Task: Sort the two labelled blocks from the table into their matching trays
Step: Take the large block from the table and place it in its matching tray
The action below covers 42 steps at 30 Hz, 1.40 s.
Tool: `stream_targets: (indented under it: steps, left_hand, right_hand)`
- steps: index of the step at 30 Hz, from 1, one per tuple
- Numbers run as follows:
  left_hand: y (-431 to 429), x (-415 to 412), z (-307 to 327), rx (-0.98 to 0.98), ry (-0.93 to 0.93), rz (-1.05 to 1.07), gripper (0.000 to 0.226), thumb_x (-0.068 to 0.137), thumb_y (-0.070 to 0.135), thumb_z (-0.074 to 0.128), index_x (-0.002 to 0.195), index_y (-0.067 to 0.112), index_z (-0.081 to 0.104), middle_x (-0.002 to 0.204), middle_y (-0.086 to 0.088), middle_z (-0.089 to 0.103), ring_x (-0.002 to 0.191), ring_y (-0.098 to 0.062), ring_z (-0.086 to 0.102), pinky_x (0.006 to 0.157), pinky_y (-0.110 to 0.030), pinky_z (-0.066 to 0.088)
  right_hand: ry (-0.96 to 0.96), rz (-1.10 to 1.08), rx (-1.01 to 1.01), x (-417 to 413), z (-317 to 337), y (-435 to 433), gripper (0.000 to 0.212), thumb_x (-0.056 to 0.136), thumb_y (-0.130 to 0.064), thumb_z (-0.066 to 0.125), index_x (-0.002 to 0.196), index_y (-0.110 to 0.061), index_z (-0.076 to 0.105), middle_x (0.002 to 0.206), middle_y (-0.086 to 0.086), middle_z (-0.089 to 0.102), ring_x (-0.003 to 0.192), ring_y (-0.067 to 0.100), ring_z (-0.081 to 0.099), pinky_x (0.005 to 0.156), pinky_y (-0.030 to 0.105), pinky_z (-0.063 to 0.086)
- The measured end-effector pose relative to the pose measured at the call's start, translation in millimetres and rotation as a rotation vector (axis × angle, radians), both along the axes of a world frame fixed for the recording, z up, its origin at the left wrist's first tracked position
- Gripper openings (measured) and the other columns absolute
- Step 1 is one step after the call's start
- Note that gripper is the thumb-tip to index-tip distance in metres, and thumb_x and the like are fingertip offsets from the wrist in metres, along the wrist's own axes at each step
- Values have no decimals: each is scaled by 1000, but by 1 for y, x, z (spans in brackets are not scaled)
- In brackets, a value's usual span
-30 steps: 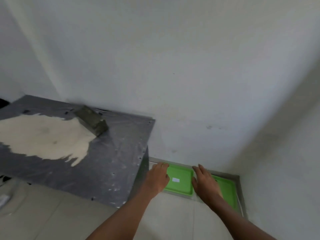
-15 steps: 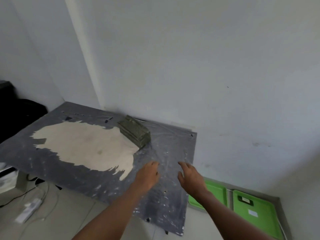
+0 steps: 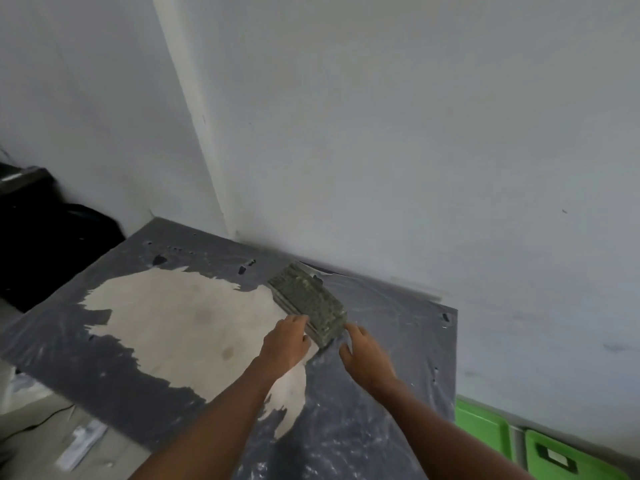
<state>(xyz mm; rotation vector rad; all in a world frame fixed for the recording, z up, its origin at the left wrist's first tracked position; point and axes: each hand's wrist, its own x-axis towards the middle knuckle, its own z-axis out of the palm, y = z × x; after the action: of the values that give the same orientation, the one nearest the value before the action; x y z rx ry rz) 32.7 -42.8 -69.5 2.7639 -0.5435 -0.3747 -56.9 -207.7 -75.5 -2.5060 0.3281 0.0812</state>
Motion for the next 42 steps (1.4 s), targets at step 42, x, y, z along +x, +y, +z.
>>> stream_targets:
  steps: [42]
  left_hand:
    - [43, 63, -55, -158, 36, -176, 28, 90, 27, 68, 111, 16, 52, 120, -11, 34, 95, -26, 65, 82, -35, 62]
  right_hand:
    - [-2, -359, -100, 21, -67, 53, 27, 92, -8, 55, 115, -14, 43, 130, 9, 40, 92, 16, 48, 76, 28, 50]
